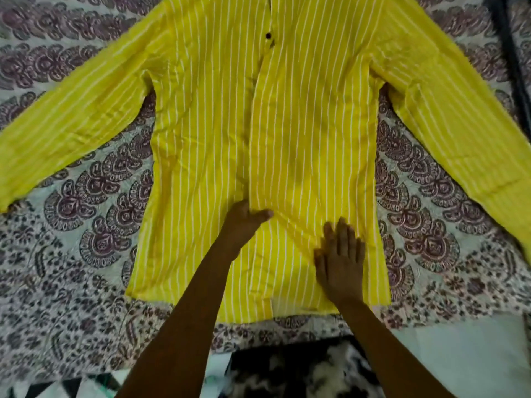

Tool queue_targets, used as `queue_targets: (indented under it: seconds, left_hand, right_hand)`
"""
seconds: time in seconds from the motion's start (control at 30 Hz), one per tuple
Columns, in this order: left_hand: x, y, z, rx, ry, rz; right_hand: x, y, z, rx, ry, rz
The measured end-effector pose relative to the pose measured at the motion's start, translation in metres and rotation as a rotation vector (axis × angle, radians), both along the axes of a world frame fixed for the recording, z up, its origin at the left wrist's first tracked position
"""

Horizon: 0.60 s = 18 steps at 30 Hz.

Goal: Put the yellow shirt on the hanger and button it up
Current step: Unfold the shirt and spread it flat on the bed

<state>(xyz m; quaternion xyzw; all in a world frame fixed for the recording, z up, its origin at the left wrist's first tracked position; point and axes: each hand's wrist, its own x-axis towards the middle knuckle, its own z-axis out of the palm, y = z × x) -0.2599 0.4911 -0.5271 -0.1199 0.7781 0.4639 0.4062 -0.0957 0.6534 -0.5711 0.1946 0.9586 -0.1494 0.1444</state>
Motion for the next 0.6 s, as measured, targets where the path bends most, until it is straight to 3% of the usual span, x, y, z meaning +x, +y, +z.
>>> queue_targets:
  seconds: [0.1,0.2,0.3,0.43,0.6]
  left_hand:
    - [0.026,-0.021,0.001,-0.028,-0.007,0.043]
    - [0.053,-0.037,-0.001,-0.006,-0.136,-0.187]
    - [0.07,-0.049,-0.009,-0.113,-0.131,-0.396]
    - [0.089,-0.056,-0.015,-0.237,-0.183,-0.426]
    - [0.11,-0.059,-0.011,-0.275,-0.147,-0.422]
  right_hand:
    - [0.022,-0.001,0.002,-0.006,0.009,0.107]
    - [0.05,0.004,-0.004,-0.009,0.056,0.414]
    - [0.071,0.007,-0.009,-0.057,0.063,0.663]
    - [0.073,0.007,-0.005,-0.003,-0.006,0.71]
    - [0.057,0.005,0.0,0.008,0.048,0.752]
